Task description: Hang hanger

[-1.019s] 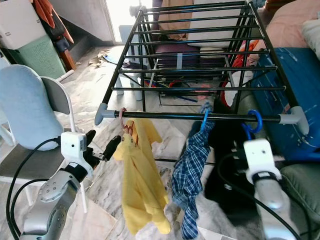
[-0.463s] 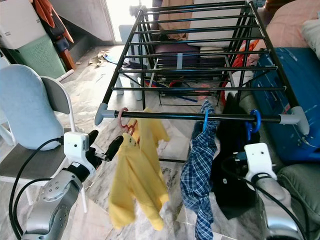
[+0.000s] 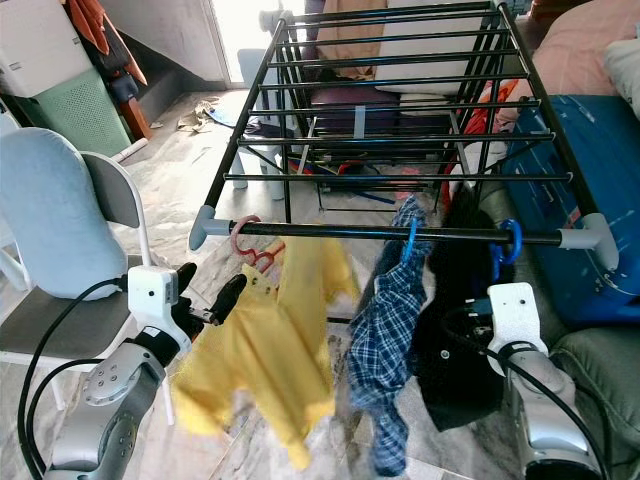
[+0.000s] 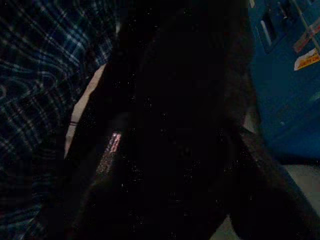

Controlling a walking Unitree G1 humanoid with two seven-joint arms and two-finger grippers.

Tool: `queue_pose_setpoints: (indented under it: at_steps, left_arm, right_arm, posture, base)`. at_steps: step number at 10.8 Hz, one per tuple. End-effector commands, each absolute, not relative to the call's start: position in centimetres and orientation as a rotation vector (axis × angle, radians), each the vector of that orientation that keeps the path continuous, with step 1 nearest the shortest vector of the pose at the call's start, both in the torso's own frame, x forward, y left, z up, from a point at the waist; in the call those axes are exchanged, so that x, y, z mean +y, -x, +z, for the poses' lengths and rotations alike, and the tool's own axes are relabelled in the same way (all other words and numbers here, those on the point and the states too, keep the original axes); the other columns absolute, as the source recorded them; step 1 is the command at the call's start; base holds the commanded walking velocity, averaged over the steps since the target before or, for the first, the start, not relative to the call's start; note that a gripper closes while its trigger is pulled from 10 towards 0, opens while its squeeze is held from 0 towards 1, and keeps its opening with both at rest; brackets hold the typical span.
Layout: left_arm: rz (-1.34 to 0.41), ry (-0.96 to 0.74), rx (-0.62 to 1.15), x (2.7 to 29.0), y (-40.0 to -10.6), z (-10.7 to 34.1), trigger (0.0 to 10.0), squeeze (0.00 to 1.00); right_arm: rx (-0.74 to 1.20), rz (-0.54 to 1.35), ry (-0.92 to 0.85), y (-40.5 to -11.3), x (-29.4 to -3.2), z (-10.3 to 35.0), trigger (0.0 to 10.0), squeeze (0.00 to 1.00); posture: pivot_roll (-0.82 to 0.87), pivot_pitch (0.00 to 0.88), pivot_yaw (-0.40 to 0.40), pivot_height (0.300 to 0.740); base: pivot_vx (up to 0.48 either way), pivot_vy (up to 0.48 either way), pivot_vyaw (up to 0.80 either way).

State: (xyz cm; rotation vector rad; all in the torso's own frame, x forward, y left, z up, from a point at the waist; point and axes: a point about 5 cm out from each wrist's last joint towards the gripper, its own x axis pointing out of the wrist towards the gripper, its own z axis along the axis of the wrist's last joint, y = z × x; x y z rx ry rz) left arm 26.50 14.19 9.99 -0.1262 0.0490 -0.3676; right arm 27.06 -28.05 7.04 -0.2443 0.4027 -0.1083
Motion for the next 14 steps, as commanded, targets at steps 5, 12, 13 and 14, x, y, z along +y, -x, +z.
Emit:
queue_pose_setpoints:
  at_steps: [5, 12, 13, 14]
  left_arm:
    - [-0.359, 0.113, 0.055, 14.3, -26.5, 9.9, 10.0, 0.00]
    - [-0.351, 0.112, 0.051, 14.3, -26.7, 10.0, 10.0, 0.00]
    - [-0.339, 0.109, 0.039, 14.5, -26.9, 10.2, 10.0, 0.00]
    - [-0.325, 0.116, 0.025, 14.6, -26.9, 10.4, 10.0, 0.00]
  right_arm:
    - [0.389, -0.125, 0.263, -27.5, -28.2, 7.1, 0.0, 0.00]
    - [0.303, -0.146, 0.283, -27.7, -28.0, 8.0, 0.0, 0.00]
    - [0.216, -0.165, 0.299, -27.7, -27.8, 9.3, 0.0, 0.00]
    - [0.170, -0.190, 0.293, -27.3, -27.5, 9.9, 0.0, 0.00]
  posture:
    - [-0.23, 0.000, 0.072, 0.740]
    - [-0.23, 0.000, 0.072, 0.740]
    - [-0.23, 0.002, 0.074, 0.740]
    - [-0.23, 0.004, 0.076, 0.740]
  base:
    - [0.000, 0.000, 0.00]
    - [0.000, 0.000, 0.00]
    - [0.000, 0.000, 0.00]
    - [0.000, 0.000, 0.00]
